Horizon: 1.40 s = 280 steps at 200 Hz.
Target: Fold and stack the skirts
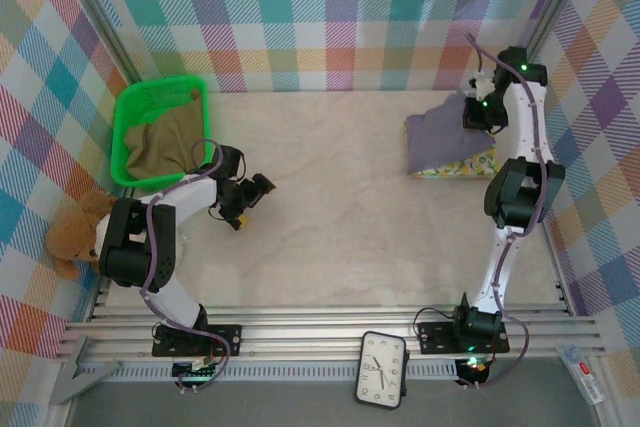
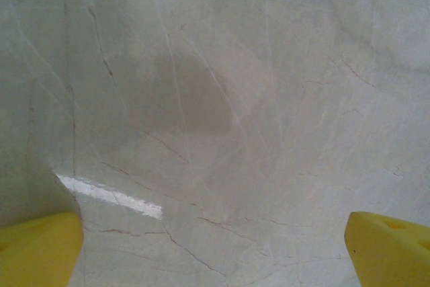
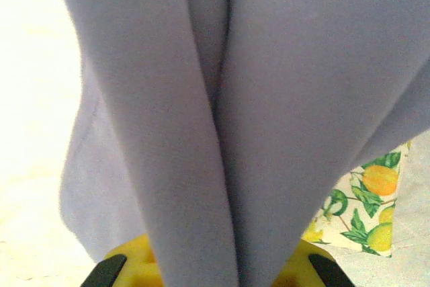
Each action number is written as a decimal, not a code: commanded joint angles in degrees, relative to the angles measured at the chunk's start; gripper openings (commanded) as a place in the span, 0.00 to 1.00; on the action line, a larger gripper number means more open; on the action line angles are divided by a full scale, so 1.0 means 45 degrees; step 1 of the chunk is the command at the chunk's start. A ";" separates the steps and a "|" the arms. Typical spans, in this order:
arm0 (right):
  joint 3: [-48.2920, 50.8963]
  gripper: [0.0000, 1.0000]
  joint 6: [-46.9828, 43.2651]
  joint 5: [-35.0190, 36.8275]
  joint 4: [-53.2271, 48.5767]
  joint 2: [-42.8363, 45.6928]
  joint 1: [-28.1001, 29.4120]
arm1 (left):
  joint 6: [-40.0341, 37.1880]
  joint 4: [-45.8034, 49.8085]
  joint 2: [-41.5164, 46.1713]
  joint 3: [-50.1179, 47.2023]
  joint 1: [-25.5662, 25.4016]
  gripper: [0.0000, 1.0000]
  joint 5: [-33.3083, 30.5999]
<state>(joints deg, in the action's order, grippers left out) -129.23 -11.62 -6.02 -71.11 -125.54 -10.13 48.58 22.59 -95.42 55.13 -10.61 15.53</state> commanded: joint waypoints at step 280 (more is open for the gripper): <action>1.2700 0.99 0.8468 0.0218 0.9779 0.9182 0.3742 | -0.2144 0.3411 0.1903 0.4359 0.0900 1.00 -0.4147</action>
<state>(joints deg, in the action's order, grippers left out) -76.75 15.97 -3.49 -35.94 -87.02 5.52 43.77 31.11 -88.68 68.99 -9.72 5.69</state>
